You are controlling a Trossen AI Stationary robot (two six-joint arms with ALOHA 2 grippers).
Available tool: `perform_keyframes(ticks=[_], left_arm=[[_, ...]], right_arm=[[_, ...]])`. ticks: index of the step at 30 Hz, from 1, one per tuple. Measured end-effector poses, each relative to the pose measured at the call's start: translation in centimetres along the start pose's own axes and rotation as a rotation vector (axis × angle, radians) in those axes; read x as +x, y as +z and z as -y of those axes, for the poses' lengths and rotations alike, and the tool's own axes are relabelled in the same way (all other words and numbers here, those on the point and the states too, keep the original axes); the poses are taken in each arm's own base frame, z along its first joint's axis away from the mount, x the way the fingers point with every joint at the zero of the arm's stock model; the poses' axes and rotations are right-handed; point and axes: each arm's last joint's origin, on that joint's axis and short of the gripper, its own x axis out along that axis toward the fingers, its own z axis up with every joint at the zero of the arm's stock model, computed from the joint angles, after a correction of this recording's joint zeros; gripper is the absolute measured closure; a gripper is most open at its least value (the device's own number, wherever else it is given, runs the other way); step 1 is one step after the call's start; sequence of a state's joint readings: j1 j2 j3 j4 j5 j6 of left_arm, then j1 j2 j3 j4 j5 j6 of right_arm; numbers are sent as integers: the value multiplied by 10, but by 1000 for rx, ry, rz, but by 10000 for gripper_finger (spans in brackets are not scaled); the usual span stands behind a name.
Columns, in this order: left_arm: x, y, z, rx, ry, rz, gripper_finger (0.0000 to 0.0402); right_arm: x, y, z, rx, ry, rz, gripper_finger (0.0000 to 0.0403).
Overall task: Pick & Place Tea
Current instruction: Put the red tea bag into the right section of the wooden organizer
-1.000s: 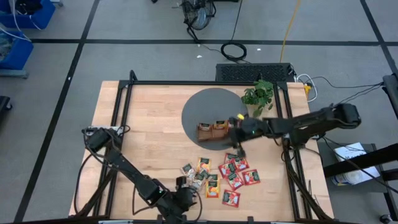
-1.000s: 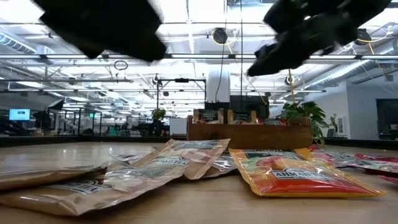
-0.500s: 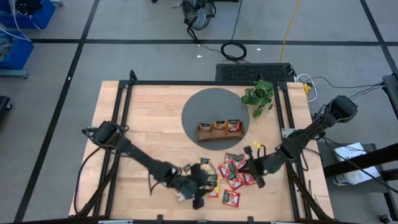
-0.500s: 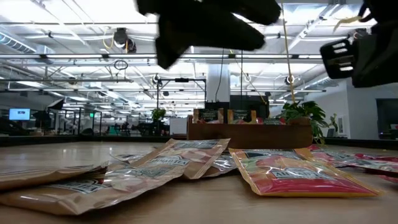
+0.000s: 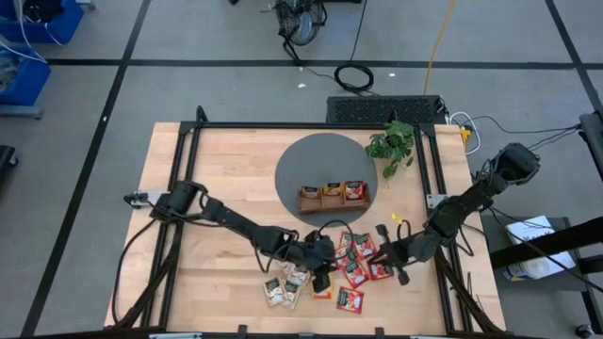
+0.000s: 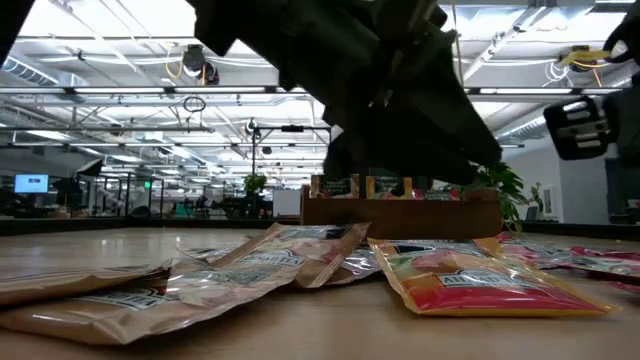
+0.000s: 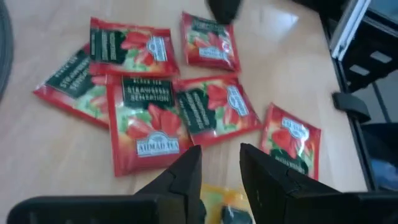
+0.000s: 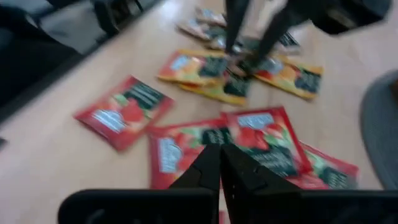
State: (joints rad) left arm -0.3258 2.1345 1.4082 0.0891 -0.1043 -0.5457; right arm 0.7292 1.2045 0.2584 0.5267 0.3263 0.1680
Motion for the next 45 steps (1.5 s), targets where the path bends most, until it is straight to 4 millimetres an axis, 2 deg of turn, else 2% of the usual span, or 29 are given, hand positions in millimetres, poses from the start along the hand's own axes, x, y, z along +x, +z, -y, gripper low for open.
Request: perform_keyframes(ticks=[7, 12, 16, 22, 27, 31, 37, 45], left_arm=[[1, 3, -8, -15, 21, -9, 288], [1, 2, -8, 7, 40, -5, 279], [2, 4, -15, -18, 65, -5, 235], [3, 9, -34, -119, 117, -25, 151], [3, 13, -42, -160, 123, -28, 116], [3, 11, -42, -163, 121, -49, 114], [4, 11, -43, -170, 119, -44, 133], [25, -6, -47, -162, 50, -89, 159]], right_arm=[[13, 0, -9, -43, -1, 32, 402], [29, -6, 0, -60, -191, -10, 403], [35, -6, 7, -26, -258, -19, 403], [37, -6, 10, 21, -229, -30, 392], [38, -7, 9, 47, -153, -50, 389], [38, -8, 10, 45, -155, -70, 395], [38, -14, 16, 65, -183, -131, 402], [41, -13, 30, 36, -213, -146, 403]])
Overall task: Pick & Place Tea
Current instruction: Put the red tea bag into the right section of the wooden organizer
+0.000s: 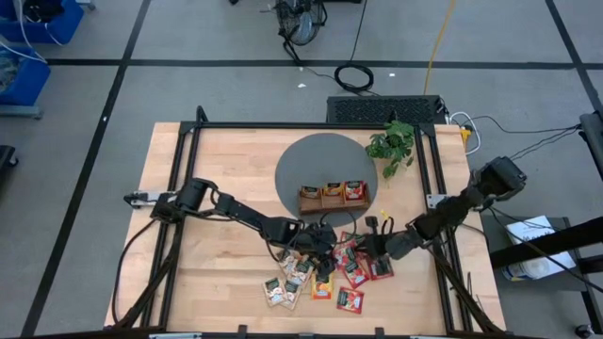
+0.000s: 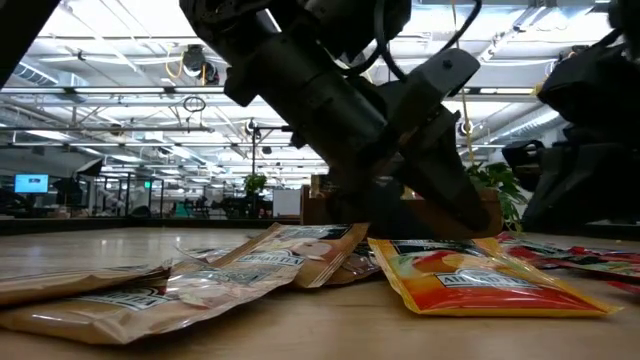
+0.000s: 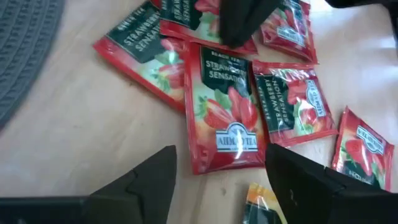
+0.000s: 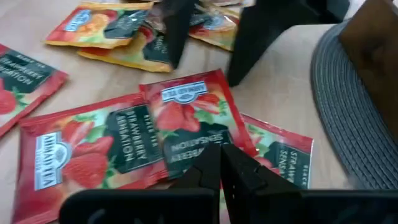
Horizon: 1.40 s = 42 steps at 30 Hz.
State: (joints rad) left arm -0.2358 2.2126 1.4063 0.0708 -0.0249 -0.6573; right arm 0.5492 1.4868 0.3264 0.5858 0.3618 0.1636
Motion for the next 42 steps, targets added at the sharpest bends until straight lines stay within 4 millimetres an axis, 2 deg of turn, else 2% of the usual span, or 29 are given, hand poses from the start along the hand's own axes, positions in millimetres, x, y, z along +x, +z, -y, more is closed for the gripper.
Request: perform_keyframes(ticks=[9, 21, 33, 39, 42], left_arm=[[2, 1, 1, -3, -17, 25, 150], [2, 0, 2, -31, -18, 21, 149], [2, -5, 9, -39, -28, 16, 149], [1, -8, 12, -40, -26, 15, 149], [1, -9, 13, -33, -15, 25, 149]], right_arm=[[5, -3, 13, 32, 37, -60, 403], [24, -9, 11, 19, 57, 5, 403], [29, 4, 14, -14, 41, 86, 403], [18, 18, 4, -69, 80, 158, 403], [11, 18, -5, -92, 119, 146, 403]])
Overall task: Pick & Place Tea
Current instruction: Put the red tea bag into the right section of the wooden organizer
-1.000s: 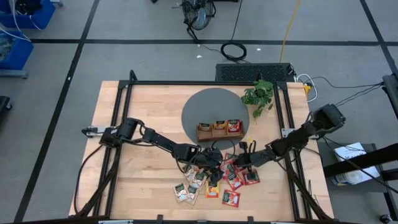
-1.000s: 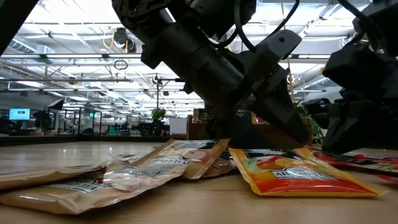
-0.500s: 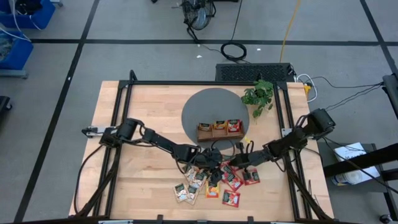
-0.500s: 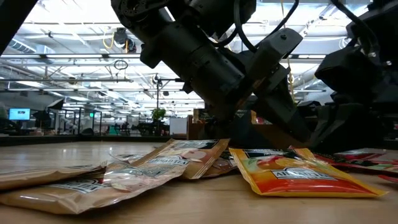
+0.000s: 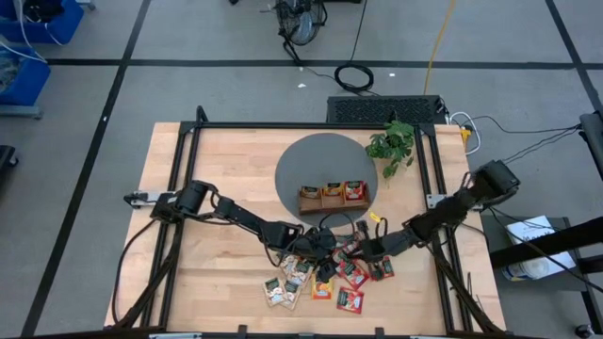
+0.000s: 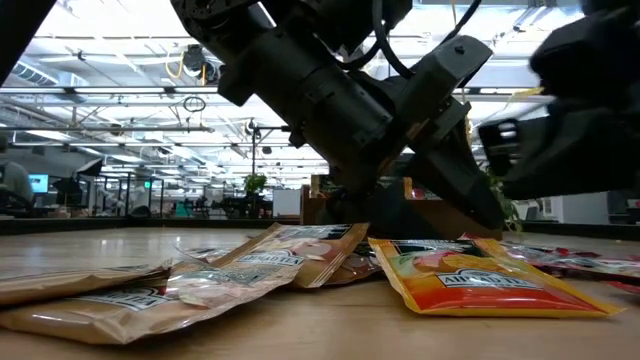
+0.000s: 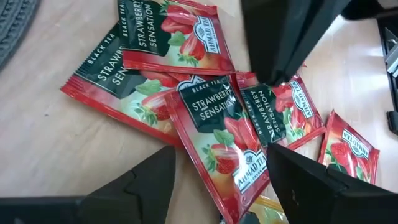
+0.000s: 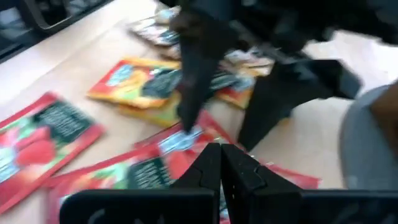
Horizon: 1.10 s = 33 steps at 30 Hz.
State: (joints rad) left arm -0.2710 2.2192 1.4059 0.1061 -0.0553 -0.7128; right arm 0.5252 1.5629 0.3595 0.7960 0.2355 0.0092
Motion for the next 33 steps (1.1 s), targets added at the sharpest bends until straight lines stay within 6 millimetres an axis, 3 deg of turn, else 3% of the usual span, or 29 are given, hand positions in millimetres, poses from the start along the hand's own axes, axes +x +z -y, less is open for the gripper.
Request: perform_keyframes(ticks=[6, 18, 24, 28, 33], left_arm=[[0, -3, 3, 6, -6, -3, 149], [0, -6, 8, 13, -20, 5, 149], [0, -6, 8, 59, -6, 16, 153], [0, -4, 6, 74, 16, 38, 187], [0, -1, 4, 71, 21, 45, 278]], right_arm=[[6, 1, -18, -12, 51, -86, 403], [38, -7, -15, -44, -6, -165, 403], [42, -8, -13, -56, -14, -164, 403], [42, -8, -13, -65, -14, -166, 403], [42, -8, -13, -73, -14, -165, 403]])
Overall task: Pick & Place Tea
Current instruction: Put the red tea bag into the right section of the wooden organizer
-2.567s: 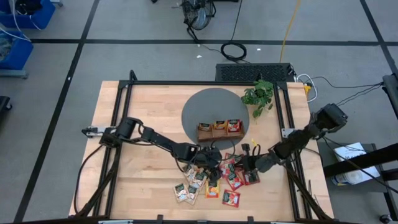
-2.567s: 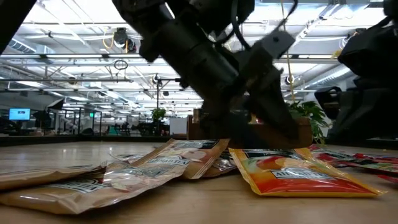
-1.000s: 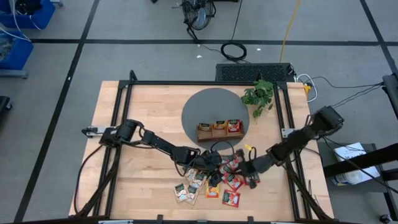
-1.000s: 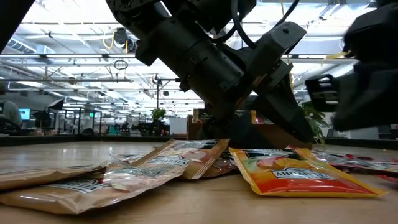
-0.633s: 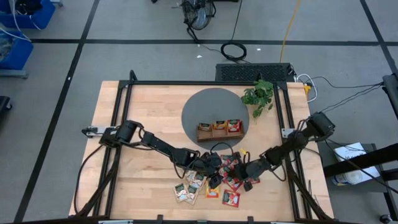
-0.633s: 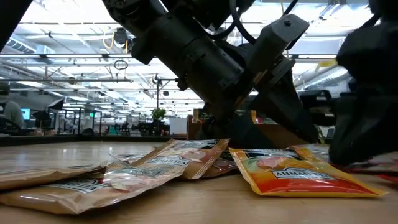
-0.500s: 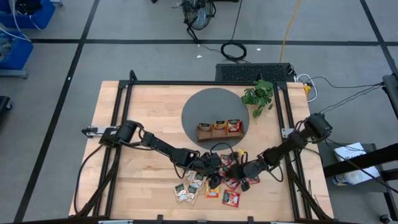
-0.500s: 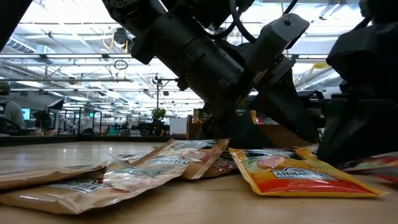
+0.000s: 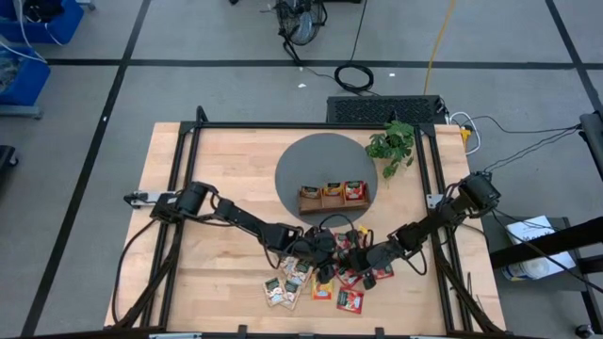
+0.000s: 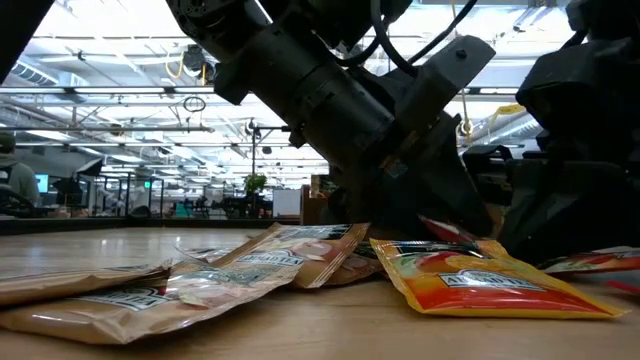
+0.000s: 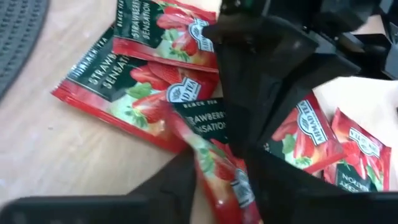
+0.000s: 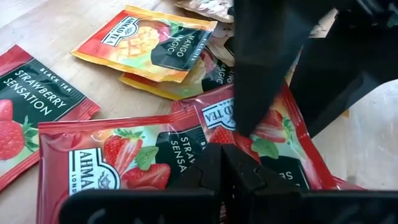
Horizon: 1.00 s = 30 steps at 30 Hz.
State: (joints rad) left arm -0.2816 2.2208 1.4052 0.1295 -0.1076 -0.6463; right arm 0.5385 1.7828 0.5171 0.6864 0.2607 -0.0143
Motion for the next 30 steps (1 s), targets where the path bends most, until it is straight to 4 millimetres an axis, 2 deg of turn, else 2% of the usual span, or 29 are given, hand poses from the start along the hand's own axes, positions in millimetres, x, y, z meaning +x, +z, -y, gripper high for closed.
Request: perform_keyframes(ticks=[5, 6, 12, 20, 25, 30], left_arm=[[0, 0, 0, 44, -14, -4, 380], [0, 0, 0, 49, -16, -5, 390], [-4, 2, 6, 87, -36, 5, 390], [-36, 17, 34, 273, -6, 122, 392], [-58, 17, 58, 475, 82, 218, 394], [-68, 8, 75, 637, 194, 285, 395]], right_arm=[[-2, 3, -2, -29, 0, 14, 403], [-4, 4, -2, -32, -9, 17, 403], [-24, 26, -7, -53, -16, 127, 403], [-79, 65, -12, -2, -14, 327, 394], [-106, 68, -5, 128, -14, 306, 361], [-116, 66, 5, 245, -62, 282, 304]])
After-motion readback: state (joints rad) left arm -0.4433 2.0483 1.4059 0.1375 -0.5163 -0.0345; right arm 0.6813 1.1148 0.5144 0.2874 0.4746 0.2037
